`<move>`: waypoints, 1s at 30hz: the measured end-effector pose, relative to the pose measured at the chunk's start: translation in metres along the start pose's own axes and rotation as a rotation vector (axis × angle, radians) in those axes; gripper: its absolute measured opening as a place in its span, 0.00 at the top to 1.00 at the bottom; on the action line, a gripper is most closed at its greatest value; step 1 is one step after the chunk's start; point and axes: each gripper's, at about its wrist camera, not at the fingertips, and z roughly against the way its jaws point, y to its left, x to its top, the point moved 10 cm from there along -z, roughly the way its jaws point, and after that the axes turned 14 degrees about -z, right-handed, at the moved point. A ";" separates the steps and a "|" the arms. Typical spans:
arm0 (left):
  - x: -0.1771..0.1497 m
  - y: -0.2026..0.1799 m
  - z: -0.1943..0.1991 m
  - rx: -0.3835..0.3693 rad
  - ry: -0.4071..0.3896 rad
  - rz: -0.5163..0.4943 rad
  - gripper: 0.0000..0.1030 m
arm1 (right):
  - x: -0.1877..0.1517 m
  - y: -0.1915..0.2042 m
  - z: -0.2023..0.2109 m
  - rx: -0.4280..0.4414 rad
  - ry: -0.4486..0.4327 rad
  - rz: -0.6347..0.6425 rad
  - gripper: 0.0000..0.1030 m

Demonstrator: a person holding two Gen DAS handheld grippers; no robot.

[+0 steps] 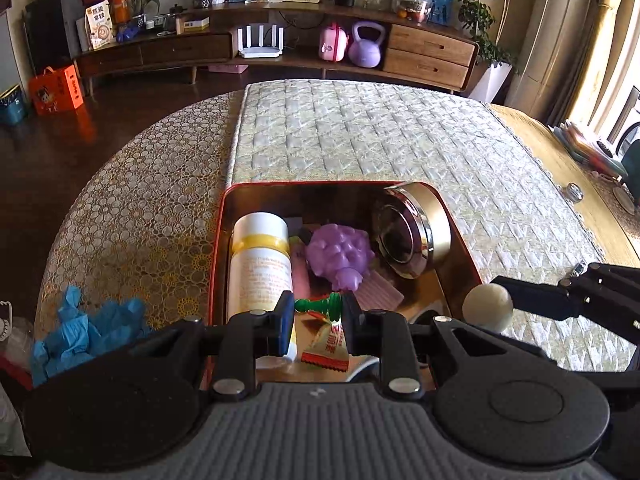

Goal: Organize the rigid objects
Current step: 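Carry green piece with left tool and cream egg with right tool over the red tin, then open left tool releasing green piece in tin while right tool releases cream egg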

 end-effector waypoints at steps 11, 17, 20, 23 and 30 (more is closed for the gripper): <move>0.013 -0.003 -0.034 -0.016 0.023 -0.015 0.76 | -0.005 -0.002 -0.040 -0.011 0.057 0.019 0.65; 0.012 -0.010 -0.044 -0.033 0.019 -0.028 0.76 | -0.006 -0.003 -0.048 -0.028 0.061 0.039 0.65; 0.012 -0.014 -0.045 -0.047 0.018 -0.034 0.76 | -0.008 0.000 -0.047 -0.019 0.068 0.037 0.65; 0.008 -0.016 -0.047 -0.052 0.031 -0.036 0.76 | -0.010 0.003 -0.046 -0.020 0.073 0.041 0.64; -0.005 -0.010 -0.056 -0.050 0.070 -0.007 0.76 | -0.010 0.004 -0.040 -0.009 0.077 0.039 0.59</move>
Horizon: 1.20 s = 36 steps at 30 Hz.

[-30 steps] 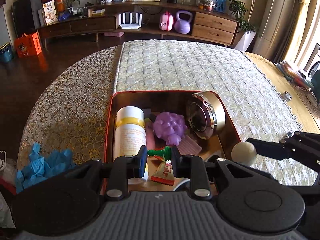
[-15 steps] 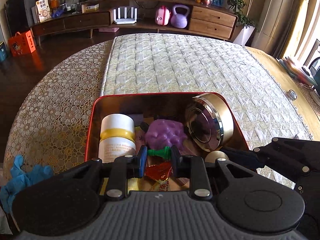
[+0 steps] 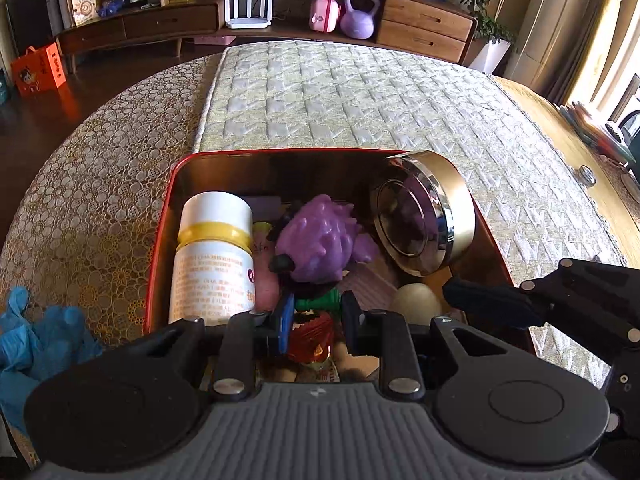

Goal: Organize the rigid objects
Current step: 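Open left tool releasing green piece in tin while right tool releases cream egg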

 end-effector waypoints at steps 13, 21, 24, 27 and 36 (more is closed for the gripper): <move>-0.003 -0.004 0.015 -0.008 -0.008 0.005 0.76 | -0.001 0.002 0.026 0.011 -0.022 -0.020 0.56; -0.005 -0.008 0.038 0.004 -0.038 -0.008 0.68 | 0.000 0.003 0.047 0.023 -0.037 -0.039 0.56; -0.005 -0.009 0.048 0.011 -0.066 -0.004 0.42 | 0.000 0.004 0.054 0.026 -0.050 -0.042 0.49; -0.006 -0.009 0.057 0.015 -0.077 0.004 0.41 | 0.001 0.006 0.064 0.029 -0.081 -0.046 0.39; -0.009 -0.018 0.081 0.025 -0.118 -0.008 0.35 | -0.004 0.001 0.091 0.027 -0.124 -0.074 0.21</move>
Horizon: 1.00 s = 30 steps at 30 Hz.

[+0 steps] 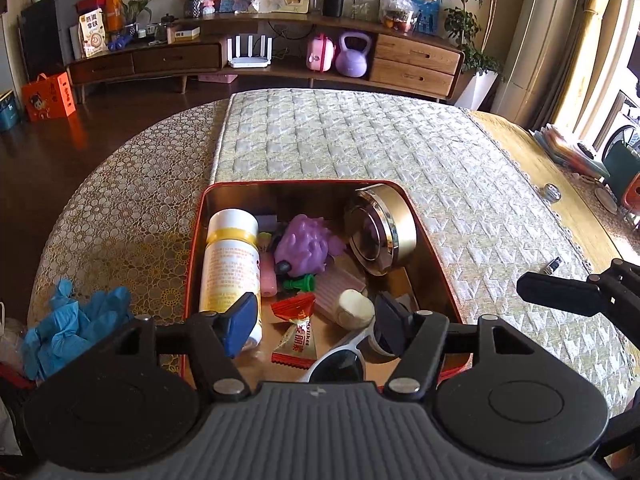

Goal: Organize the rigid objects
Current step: 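Open left tool releasing green piece in tin while right tool releases cream egg, then move left tool toward silver nail clipper while right tool moves toward round clear container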

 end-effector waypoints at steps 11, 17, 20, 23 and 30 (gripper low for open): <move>0.000 -0.033 0.024 -0.017 -0.047 -0.059 0.25 | -0.015 -0.024 0.038 0.016 -0.020 -0.112 0.03; 0.002 -0.061 0.031 -0.049 -0.075 -0.090 0.21 | -0.020 -0.053 0.064 -0.011 -0.047 -0.166 0.00; 0.004 -0.077 0.031 -0.059 -0.084 -0.109 0.21 | -0.024 -0.072 0.077 -0.039 -0.059 -0.179 0.00; 0.008 -0.096 0.032 -0.088 -0.099 -0.128 0.21 | -0.030 -0.092 0.089 -0.077 -0.068 -0.193 0.00; 0.018 -0.143 0.027 -0.145 -0.114 -0.170 0.21 | -0.038 -0.140 0.109 -0.164 -0.080 -0.221 0.00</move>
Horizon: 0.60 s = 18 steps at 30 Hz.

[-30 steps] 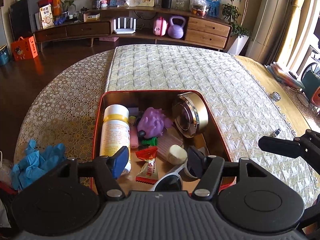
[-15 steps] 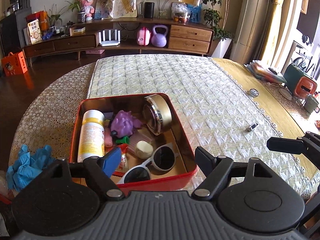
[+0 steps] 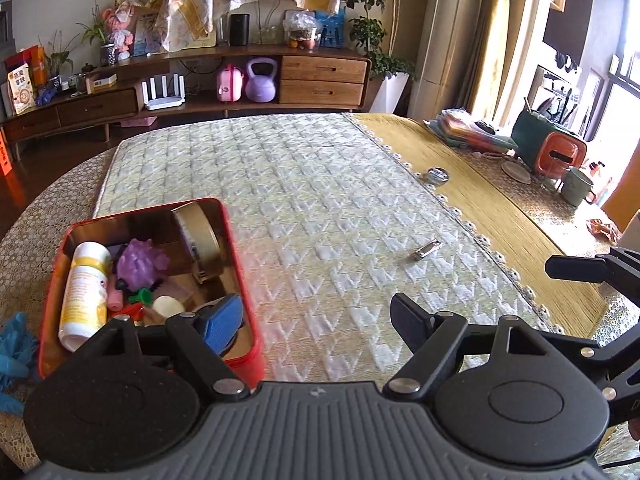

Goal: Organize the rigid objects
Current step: 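Move left tool toward silver nail clipper while right tool moves toward round clear container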

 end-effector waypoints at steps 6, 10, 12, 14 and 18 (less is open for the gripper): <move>0.015 -0.040 -0.016 -0.038 0.004 -0.074 0.21 | 0.012 -0.046 0.009 -0.077 -0.051 -0.030 0.00; 0.025 -0.062 -0.029 -0.062 0.008 -0.117 0.21 | 0.023 -0.084 0.008 -0.128 -0.051 -0.049 0.00; 0.030 -0.070 -0.036 -0.074 0.007 -0.119 0.21 | 0.030 -0.098 0.007 -0.148 -0.054 -0.049 0.00; 0.036 -0.077 -0.045 -0.072 0.009 -0.122 0.21 | 0.038 -0.114 0.005 -0.167 -0.060 -0.047 0.00; 0.046 -0.089 -0.064 -0.079 0.016 -0.131 0.21 | 0.056 -0.139 -0.006 -0.195 -0.069 -0.041 0.00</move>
